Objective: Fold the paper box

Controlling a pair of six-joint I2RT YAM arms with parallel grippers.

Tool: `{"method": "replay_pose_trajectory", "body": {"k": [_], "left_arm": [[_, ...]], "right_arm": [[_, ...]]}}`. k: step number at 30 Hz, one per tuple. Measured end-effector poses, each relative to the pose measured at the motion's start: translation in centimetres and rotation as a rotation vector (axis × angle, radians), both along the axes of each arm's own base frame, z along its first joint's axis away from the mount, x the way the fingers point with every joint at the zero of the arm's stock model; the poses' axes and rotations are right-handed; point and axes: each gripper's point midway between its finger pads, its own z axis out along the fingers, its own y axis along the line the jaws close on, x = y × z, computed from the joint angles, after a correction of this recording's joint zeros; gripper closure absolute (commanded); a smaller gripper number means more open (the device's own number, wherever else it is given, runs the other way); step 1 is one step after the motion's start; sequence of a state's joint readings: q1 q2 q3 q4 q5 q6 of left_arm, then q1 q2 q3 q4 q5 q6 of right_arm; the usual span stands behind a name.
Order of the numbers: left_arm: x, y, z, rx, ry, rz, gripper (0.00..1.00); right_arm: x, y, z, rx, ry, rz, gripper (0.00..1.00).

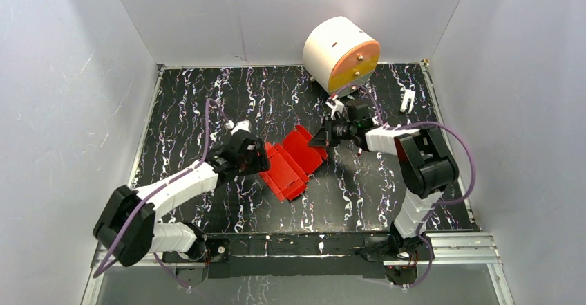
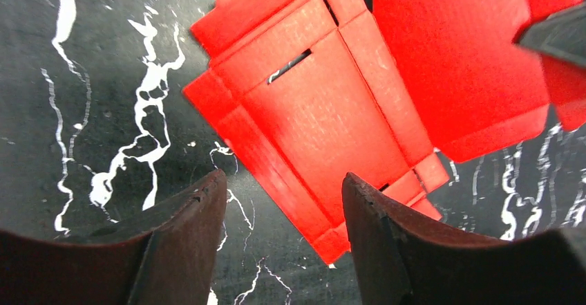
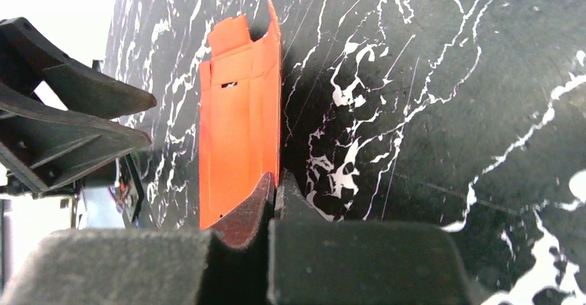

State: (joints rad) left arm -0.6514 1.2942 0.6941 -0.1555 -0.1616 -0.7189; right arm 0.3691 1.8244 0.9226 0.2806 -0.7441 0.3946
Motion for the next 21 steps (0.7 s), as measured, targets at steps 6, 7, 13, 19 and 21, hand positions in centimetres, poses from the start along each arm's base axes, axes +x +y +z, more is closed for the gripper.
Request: {"method": "replay_pose_trajectory", "body": {"k": [6, 7, 13, 19, 21], "left_arm": [[1.2, 1.3, 3.8, -0.072, -0.100, 0.075, 0.26], [1.5, 1.7, 4.4, -0.088, -0.115, 0.093, 0.25], [1.8, 3.0, 5.2, -0.163, -0.137, 0.168, 0.20], [0.7, 3.1, 3.2, -0.246, -0.076, 0.208, 0.20], [0.3, 2.7, 2.6, -0.280, -0.052, 0.211, 0.20]], "right_arm": [[-0.6, -1.6, 1.8, 0.017, -0.011, -0.192, 1.00], [-0.7, -2.2, 2.0, 0.020, -0.010, -0.248, 1.00], [-1.2, -4.9, 3.7, 0.053, -0.014, -0.510, 1.00], [-2.4, -6.2, 5.6, 0.112, -0.036, -0.733, 1.00], [-2.9, -6.3, 5.6, 0.127, -0.028, -0.797, 1.00]]}}
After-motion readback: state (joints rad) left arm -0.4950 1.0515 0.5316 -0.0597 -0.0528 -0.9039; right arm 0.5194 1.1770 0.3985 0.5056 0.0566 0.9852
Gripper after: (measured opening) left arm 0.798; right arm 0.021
